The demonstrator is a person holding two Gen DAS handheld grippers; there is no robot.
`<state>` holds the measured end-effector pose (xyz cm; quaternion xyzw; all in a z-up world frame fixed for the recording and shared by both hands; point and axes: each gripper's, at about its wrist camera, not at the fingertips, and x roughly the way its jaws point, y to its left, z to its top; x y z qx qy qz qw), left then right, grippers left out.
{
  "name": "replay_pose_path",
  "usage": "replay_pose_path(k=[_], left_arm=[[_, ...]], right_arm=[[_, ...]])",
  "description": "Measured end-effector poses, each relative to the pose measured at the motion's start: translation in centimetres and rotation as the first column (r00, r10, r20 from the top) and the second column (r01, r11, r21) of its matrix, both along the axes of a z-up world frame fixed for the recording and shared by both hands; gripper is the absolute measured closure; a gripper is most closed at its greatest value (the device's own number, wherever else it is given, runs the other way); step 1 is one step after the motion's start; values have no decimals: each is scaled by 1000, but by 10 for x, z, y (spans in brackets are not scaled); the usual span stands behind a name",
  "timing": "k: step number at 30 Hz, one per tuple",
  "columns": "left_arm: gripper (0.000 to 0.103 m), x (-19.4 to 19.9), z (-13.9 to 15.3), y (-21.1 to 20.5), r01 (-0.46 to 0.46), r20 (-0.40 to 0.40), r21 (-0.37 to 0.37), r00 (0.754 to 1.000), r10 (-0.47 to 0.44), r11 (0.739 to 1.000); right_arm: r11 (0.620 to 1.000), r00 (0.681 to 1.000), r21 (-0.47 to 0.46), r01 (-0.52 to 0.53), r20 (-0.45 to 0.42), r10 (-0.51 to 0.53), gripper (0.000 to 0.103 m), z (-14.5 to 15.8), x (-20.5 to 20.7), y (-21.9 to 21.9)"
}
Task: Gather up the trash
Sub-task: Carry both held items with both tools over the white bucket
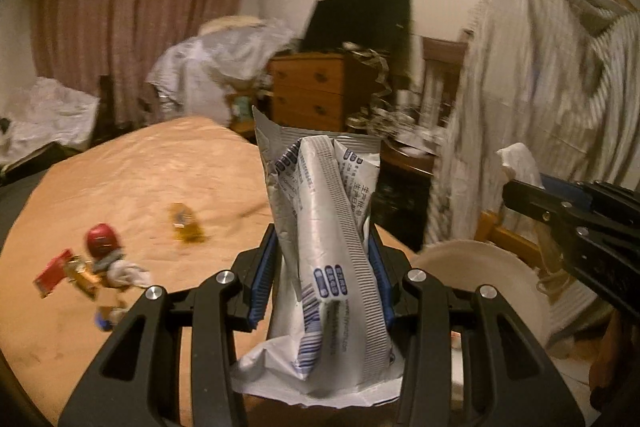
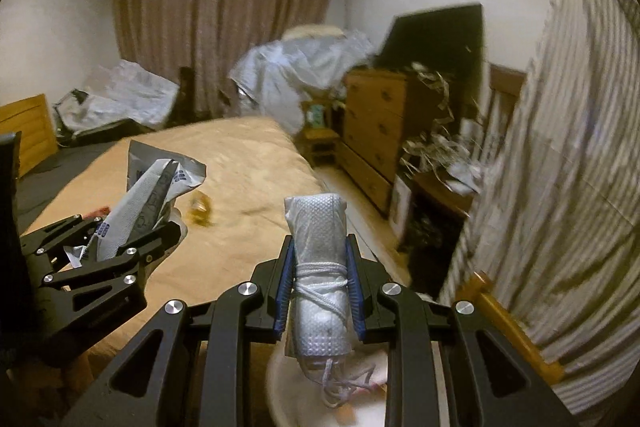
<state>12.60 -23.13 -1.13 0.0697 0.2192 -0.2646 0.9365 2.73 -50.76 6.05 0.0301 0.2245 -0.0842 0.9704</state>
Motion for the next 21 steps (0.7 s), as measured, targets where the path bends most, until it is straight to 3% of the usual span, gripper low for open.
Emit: replay_pose_path(k=[6, 12, 16, 21], left_arm=[[63, 1, -22, -48, 119, -102, 35, 988, -115, 992], [63, 8, -49, -84, 196, -222, 70, 959, -177, 978], [62, 12, -69, -97, 229, -287, 96, 938, -193, 969], [62, 14, -79, -100, 228, -310, 107, 932, -185, 968]], right_arm=[[996, 993, 71, 63, -106, -55, 77, -23, -1, -75], [974, 970, 202, 103, -235, -54, 77, -63, 13, -136], [962, 958, 250, 108, -286, -34, 77, -85, 23, -153], [954, 955, 279, 112, -297, -26, 77, -102, 28, -152]])
